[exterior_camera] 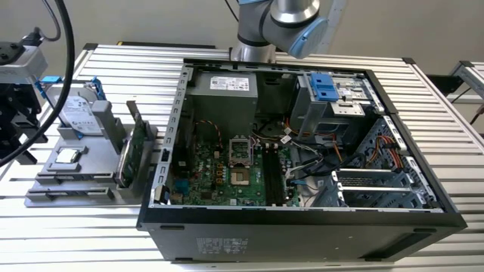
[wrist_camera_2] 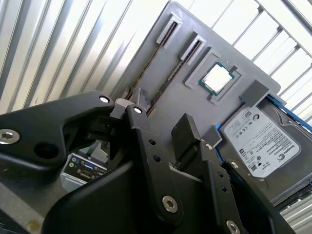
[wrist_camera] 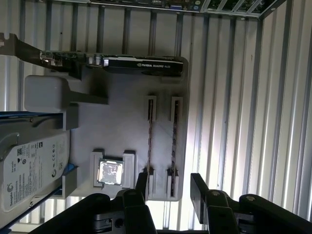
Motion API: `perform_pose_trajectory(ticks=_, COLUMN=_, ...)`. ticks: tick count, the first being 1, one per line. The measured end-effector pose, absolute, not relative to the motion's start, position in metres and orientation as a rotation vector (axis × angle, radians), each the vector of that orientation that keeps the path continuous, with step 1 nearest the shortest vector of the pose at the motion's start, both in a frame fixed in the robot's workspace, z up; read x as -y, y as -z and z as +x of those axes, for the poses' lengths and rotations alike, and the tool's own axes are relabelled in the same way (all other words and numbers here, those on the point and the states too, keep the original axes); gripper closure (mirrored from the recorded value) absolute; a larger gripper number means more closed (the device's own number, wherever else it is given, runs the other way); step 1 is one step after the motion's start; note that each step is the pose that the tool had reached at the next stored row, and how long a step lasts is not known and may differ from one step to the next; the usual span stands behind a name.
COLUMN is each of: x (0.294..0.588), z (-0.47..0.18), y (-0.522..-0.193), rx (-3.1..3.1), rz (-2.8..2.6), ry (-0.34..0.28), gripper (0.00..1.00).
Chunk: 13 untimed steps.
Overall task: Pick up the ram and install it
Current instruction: 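Pick up the ram and move it above insertion slot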
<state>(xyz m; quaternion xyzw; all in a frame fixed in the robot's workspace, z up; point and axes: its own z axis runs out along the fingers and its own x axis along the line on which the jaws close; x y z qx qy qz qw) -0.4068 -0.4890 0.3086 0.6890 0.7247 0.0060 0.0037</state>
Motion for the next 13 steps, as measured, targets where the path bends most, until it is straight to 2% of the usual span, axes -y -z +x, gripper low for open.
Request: perform_pose_trajectory(ticks=13, x=0.489, z=-0.4068, y=-0.3059, rx=-2.271, rz=2.16, ry=-0.019, gripper=0.0)
